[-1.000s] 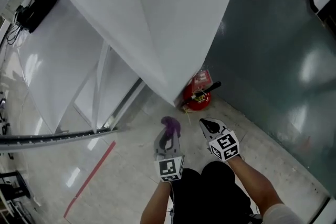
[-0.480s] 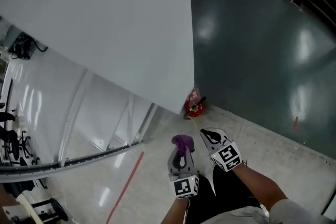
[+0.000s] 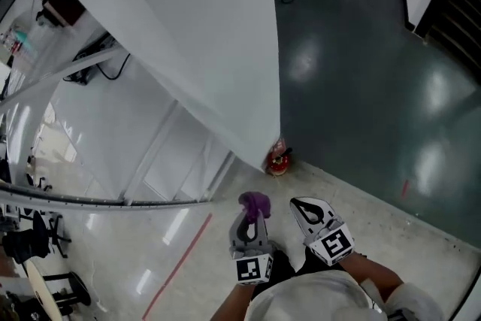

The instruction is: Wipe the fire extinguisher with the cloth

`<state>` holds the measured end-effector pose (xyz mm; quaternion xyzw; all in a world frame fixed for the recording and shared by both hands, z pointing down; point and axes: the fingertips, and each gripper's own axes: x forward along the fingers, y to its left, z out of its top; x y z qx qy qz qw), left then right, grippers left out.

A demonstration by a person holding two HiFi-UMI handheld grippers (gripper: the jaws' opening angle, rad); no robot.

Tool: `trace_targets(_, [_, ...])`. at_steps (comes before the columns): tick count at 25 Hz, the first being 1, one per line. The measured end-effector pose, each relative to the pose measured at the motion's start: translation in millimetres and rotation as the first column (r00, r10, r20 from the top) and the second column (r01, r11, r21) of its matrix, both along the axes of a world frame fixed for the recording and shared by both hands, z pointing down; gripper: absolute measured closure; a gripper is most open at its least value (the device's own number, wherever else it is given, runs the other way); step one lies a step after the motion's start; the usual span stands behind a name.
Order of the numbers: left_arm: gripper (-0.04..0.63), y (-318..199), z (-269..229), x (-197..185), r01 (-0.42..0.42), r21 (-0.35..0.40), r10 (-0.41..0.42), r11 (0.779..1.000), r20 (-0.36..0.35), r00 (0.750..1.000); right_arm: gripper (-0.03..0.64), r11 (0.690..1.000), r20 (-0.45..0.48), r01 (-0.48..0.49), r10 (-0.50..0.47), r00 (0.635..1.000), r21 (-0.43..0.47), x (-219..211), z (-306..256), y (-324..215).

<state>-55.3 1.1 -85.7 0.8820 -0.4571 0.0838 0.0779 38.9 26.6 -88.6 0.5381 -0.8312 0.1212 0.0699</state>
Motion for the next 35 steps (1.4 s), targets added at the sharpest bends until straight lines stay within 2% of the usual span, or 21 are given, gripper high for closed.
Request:
trace_targets(3, [0.541, 20, -42, -12, 0.017, 0.053, -0.016, 0.998, -0.02, 1.0, 0.604, 0.996, -0.004, -0.017, 0.017, 1.0, 0.093, -6, -50, 29])
trace_targets(6, [0.541, 45, -70, -23, 0.031, 0.104, -0.027, 0.994, -0.04, 0.999, 0.604, 0.985, 0.028, -0.05, 0.046, 0.999, 0.168, -12, -81, 60])
trace_targets(9, [0.541, 64, -75, -27, 0.018, 0.099, -0.015, 0.995, -0.028, 0.999, 0.604, 0.975, 0.051, -0.084, 0.075, 0.996, 0.205, -18, -91, 78])
trace_targets(15, [0.541, 88, -55, -39, 0.035, 0.059, -0.033, 0.998, -0.043, 0.999, 0.604, 0.984, 0.065, -0.102, 0.094, 0.993, 0.147, -25, -75, 99])
trace_targets(21, [0.541, 114, -60, -41, 0.048, 0.055, -0.045, 0.997, -0.063, 0.997, 0.604, 0.983, 0.052, -0.103, 0.096, 0.994, 0.152, -21, -75, 116])
trace_targets(35, [0.541, 127, -60, -48, 0.05, 0.055, -0.047, 0.997, -0.061, 0.997, 0.604, 0.983, 0.03, -0.074, 0.07, 0.997, 0.166, -24, -79, 126])
